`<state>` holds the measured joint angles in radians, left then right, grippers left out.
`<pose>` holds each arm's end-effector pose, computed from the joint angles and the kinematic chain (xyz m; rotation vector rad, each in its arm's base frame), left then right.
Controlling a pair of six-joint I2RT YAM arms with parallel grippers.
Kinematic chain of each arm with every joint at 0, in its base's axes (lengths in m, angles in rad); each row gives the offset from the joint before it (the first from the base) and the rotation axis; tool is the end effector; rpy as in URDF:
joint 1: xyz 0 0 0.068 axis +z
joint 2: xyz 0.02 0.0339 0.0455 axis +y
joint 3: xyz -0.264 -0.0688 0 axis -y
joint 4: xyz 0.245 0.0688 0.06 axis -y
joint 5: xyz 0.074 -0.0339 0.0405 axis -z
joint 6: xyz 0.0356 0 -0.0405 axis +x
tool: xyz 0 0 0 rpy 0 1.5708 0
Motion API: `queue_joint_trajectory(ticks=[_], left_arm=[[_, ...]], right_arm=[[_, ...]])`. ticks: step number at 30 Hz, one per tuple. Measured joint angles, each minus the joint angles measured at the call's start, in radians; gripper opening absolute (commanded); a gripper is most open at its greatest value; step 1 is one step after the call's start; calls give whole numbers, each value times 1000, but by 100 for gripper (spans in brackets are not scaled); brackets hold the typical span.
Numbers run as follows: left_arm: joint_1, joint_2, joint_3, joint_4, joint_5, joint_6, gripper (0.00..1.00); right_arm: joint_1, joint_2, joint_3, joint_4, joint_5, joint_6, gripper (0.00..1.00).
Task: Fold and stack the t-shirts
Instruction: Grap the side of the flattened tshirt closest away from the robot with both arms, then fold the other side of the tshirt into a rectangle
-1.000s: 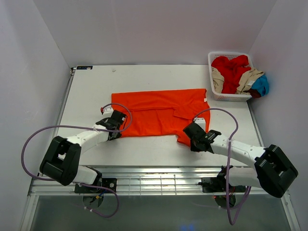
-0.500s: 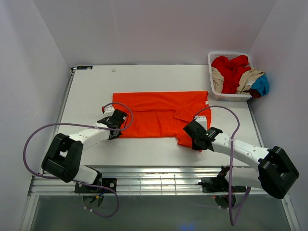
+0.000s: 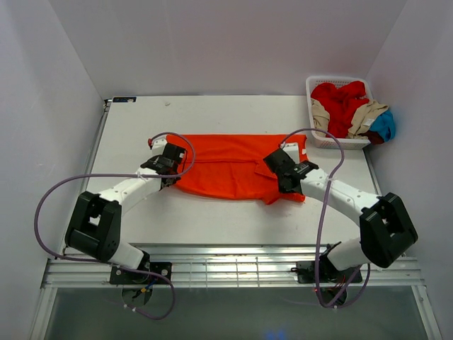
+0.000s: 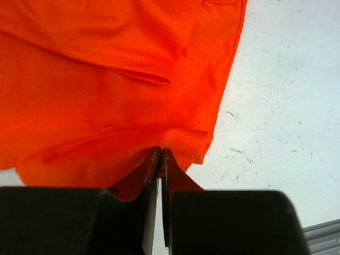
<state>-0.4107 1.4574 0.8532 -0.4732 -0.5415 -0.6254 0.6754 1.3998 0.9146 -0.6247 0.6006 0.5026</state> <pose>0.2598 -0.0931 0.1940 -0.4311 2.4082 0.2842 0.2200 0.1505 0.2199 -0.0336 2.4251 -0.3076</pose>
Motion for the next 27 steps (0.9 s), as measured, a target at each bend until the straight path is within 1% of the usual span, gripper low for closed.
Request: queue_joint_trajectory(ticks=[11,21,27], left_arm=[[94,164,104,51,48,62,4],[126,268,259,89,91,114,4],[143,327,325,93,106,135,3]], right_arm=[[-159,200,217,50,-2,-171,8],[-211,380,402,70,-13,-272,8],[-225,463,490,75,-18,-308,8]])
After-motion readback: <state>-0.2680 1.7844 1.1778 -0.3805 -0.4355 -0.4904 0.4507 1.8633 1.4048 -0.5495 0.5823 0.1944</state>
